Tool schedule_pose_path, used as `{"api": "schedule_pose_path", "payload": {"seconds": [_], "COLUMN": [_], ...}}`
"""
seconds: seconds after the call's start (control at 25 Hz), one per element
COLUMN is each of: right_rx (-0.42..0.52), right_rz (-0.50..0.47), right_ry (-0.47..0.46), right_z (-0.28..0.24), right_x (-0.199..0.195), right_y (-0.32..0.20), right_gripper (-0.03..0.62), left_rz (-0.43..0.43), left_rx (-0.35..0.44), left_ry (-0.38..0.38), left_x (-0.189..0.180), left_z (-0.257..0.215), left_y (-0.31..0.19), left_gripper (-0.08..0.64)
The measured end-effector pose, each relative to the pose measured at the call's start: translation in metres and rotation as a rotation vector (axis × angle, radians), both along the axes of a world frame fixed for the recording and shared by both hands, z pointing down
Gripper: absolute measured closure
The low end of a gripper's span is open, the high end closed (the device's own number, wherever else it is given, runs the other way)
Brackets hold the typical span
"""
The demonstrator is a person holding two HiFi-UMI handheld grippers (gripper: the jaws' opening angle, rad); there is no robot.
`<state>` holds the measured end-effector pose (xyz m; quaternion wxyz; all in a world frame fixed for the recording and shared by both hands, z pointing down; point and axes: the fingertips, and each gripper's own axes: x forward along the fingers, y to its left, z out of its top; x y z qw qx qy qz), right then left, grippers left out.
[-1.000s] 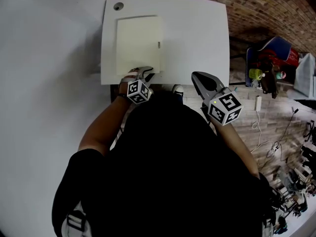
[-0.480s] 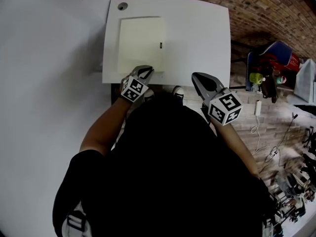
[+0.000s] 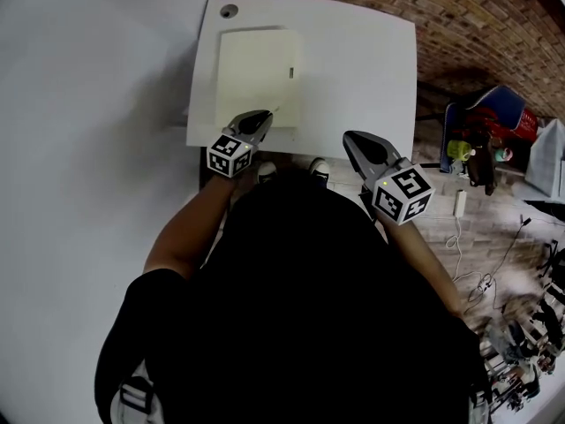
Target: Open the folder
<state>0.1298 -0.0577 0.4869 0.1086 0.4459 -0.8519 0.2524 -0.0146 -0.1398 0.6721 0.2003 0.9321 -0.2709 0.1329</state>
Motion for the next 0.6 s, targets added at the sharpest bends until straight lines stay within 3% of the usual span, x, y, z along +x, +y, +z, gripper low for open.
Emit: {"api": "schedule_pose_path", "payload": {"seconds": [0.2,0.6], "right_rx": [0.003,0.012], "right_rz": [-0.023,-0.068], "right_ry": [-0.007,-0.013], "right_z": [-0.001,0.0], "right_x": [-0.006,-0.019], "right_y": [-0.002,-0.008], "right_gripper": [0.594,0.594], "left_rz": [-0.07,-0.186], "left_rx": [-0.007,-0.012], "left_ry": [0.115,0.215], "left_x": [-0.008,-0.042], "left_z": [-0.033,-0.06], "left_y": [-0.011,-0.012], "left_gripper": [0.532,0.532]}}
